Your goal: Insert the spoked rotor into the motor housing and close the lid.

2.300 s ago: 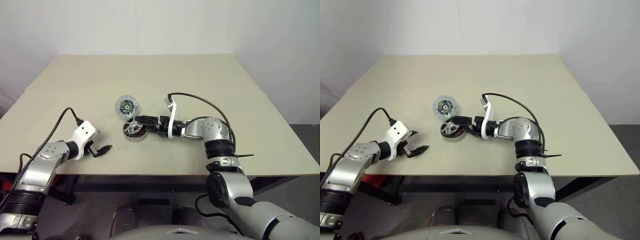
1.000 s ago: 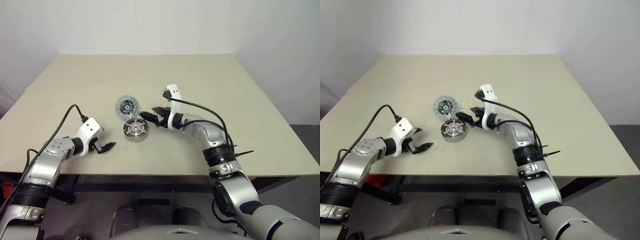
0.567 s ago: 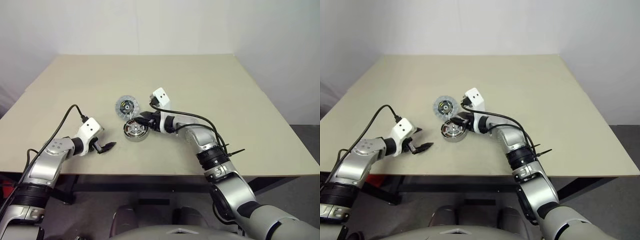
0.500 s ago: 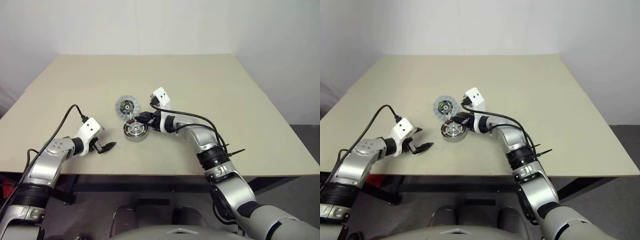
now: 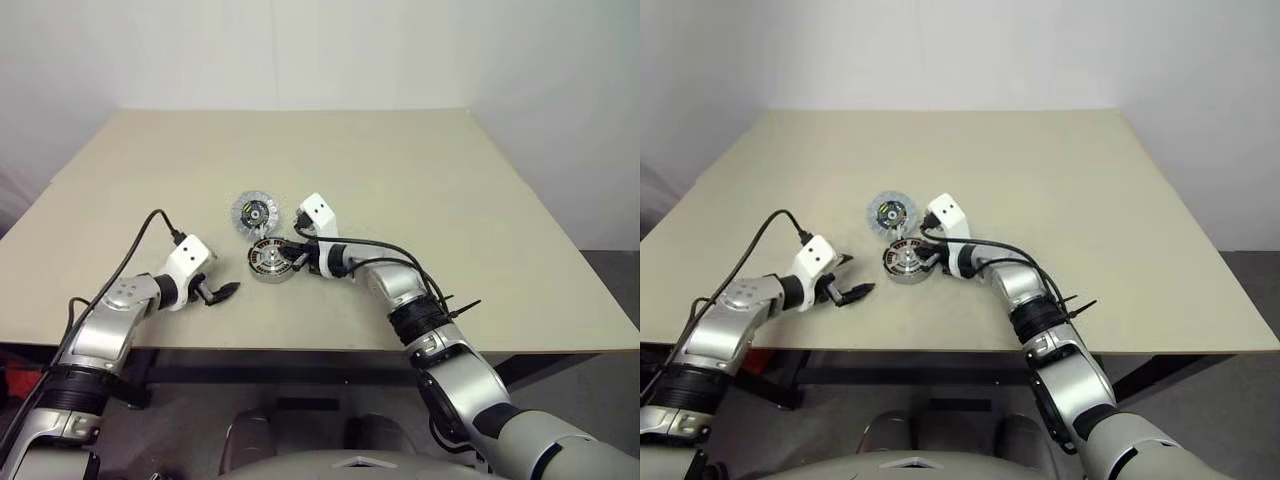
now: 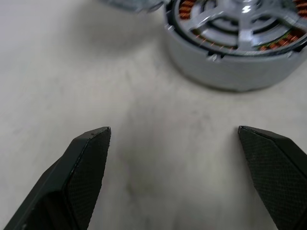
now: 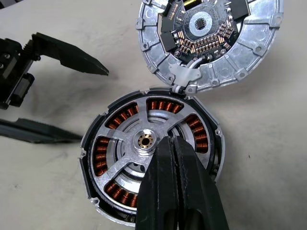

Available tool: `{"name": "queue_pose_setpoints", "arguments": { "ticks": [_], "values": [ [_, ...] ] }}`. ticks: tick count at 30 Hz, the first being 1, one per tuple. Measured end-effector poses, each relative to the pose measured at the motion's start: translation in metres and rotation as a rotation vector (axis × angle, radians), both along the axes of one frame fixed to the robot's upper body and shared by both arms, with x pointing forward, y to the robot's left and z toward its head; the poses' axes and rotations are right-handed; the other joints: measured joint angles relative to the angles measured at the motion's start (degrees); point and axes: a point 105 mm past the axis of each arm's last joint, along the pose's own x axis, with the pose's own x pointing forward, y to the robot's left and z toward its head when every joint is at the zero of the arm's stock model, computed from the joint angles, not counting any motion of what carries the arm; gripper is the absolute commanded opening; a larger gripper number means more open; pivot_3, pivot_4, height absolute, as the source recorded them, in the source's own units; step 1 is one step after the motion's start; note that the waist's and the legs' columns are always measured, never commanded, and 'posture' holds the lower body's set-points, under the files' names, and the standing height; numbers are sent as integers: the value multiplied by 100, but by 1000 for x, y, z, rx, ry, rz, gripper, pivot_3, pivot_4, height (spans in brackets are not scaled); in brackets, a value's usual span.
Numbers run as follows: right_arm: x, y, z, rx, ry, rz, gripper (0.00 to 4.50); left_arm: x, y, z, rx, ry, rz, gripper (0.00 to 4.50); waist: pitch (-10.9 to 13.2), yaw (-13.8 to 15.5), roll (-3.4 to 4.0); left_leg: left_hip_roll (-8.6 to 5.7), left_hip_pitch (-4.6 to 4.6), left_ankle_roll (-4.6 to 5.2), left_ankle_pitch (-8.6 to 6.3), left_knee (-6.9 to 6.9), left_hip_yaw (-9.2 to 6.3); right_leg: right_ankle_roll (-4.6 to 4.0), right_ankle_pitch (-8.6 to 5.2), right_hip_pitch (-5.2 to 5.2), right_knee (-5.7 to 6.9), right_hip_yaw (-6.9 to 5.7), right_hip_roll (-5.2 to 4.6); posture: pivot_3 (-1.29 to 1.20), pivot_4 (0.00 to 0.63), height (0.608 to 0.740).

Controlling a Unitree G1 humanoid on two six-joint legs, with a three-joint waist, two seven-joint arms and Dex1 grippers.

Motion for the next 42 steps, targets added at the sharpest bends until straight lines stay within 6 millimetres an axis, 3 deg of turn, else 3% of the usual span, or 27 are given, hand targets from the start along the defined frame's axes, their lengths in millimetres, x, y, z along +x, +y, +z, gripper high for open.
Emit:
{"name": "queue_pose_setpoints", "arguments": {
  "ticks": [9, 16, 22, 29, 37, 40, 42],
  "values": [
    [5, -9, 4, 3, -62, -7, 26, 8, -2, 4, 3, -11, -5, 4500, 0, 16, -1, -4, 3, 1, -1, 4, -1, 0, 0, 11, -3, 0, -3, 0, 0, 740],
    [7, -47, 49, -38, -275, 133, 26, 9, -10, 3, -6, -11, -37, 4500, 0, 12, -2, -2, -3, 9, -5, 5, -1, 0, 0, 8, -4, -1, -1, 0, 0, 740],
    [-2, -72, 74, -216, -460, 341, 26, 10, -11, 2, -8, -8, -47, 4500, 1, 6, -3, -1, -1, 13, -7, 10, -1, 0, 0, 8, -1, -1, 0, 0, 0, 740],
    [-11, -62, 67, -396, -560, 550, 26, 15, -13, 7, 2, -21, -63, 4500, 0, 20, -5, -2, -8, 21, -10, 21, -1, -1, 1, 8, 0, -1, -2, 0, 0, 740],
    [-29, -46, 30, -589, -549, 836, 26, 16, -12, 7, 8, -21, -68, 4500, 0, 7, -5, -1, -18, 41, -22, 26, -1, -1, 1, 0, 0, -2, -2, 0, 0, 740],
    [-30, -39, 30, -628, -568, 907, 26, 16, -12, 7, 9, -21, -68, 4500, 0, 2, -5, -1, -19, 43, -23, 30, -1, -2, 1, -1, 2, -2, -2, 0, 0, 740],
    [-26, -35, 37, -652, -601, 932, 408, 15, -13, 7, 9, -22, -68, 4500, 0, 3, -5, 0, -21, 48, -26, 32, -1, -2, 2, -2, 3, -2, -2, 0, 0, 740]
  ]
}}
